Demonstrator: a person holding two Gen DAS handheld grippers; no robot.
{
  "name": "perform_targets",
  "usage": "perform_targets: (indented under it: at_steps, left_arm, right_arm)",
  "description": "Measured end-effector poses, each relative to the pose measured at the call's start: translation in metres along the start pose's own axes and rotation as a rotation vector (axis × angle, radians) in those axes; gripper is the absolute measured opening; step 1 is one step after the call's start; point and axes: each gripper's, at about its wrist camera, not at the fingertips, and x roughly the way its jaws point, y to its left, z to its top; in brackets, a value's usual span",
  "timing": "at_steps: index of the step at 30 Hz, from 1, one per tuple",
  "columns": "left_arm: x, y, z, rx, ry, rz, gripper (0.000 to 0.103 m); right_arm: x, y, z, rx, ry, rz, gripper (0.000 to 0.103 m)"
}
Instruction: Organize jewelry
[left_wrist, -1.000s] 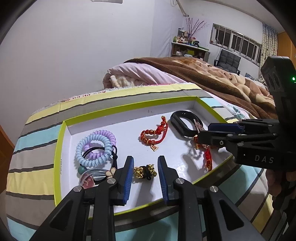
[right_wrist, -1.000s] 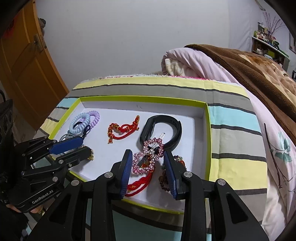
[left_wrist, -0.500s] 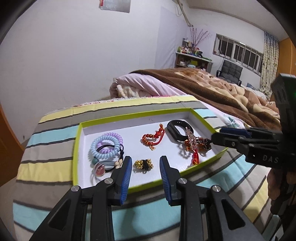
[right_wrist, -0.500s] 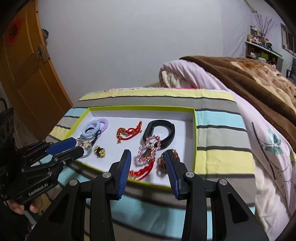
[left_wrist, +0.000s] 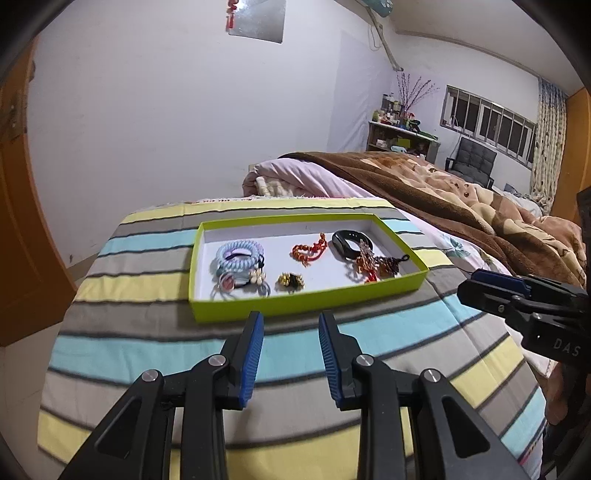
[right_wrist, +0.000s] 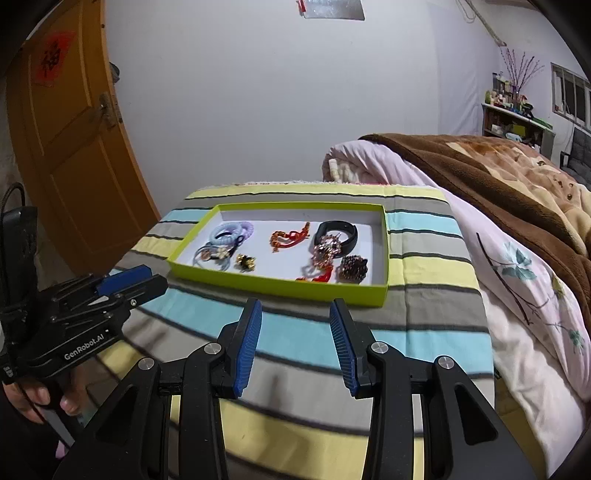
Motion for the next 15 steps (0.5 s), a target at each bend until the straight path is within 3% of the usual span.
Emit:
perform_targets:
  at_steps: [15]
  left_arm:
    - [-0.055,-0.011,-0.043,-0.021,-0.015,0.062,0.031]
  right_arm:
    - [-0.039,0.030,-0.039,-0.040,-0.031,-0.043,0.040]
